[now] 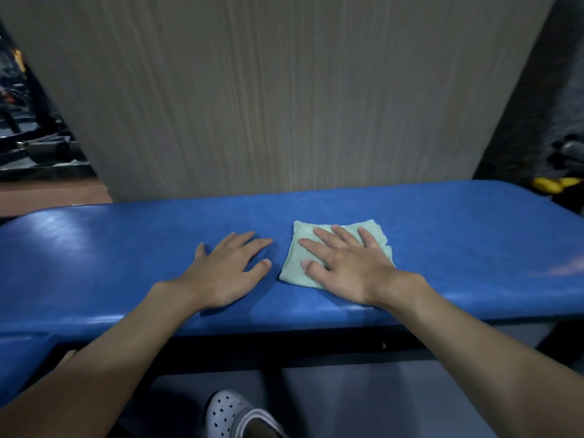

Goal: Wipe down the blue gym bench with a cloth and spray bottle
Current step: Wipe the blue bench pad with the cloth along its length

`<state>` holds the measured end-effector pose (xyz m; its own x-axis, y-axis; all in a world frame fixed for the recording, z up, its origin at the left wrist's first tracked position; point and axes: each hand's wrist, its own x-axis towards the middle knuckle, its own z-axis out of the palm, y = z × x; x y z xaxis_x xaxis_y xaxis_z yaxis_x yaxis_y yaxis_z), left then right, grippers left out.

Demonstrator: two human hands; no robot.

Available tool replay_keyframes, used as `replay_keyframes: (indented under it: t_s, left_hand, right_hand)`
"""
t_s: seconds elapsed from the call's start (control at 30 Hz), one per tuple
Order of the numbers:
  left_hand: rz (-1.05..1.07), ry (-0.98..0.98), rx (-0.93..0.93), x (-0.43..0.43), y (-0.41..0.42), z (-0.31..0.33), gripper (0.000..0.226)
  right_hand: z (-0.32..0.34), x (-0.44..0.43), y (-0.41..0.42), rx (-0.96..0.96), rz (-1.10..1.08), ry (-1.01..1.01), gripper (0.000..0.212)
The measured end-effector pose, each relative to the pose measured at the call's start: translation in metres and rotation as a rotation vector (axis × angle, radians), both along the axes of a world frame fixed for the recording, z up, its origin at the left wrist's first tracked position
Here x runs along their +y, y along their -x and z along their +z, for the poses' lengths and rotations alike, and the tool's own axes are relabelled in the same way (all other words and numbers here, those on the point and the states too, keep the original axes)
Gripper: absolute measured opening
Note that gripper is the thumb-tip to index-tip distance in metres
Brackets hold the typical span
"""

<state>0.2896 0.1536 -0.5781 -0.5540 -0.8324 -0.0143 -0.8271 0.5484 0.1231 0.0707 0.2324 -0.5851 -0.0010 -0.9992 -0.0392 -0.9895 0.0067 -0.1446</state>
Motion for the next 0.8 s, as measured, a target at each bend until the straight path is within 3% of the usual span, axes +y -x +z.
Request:
replay_keyframes:
  t_s: [0.8]
  left_hand:
    - [-0.447,0.000,-0.030,0.080,0.245,-0.002,0.055]
  right_hand:
    - [-0.006,0.131,0.262,0.001,-0.625,0.142,0.053]
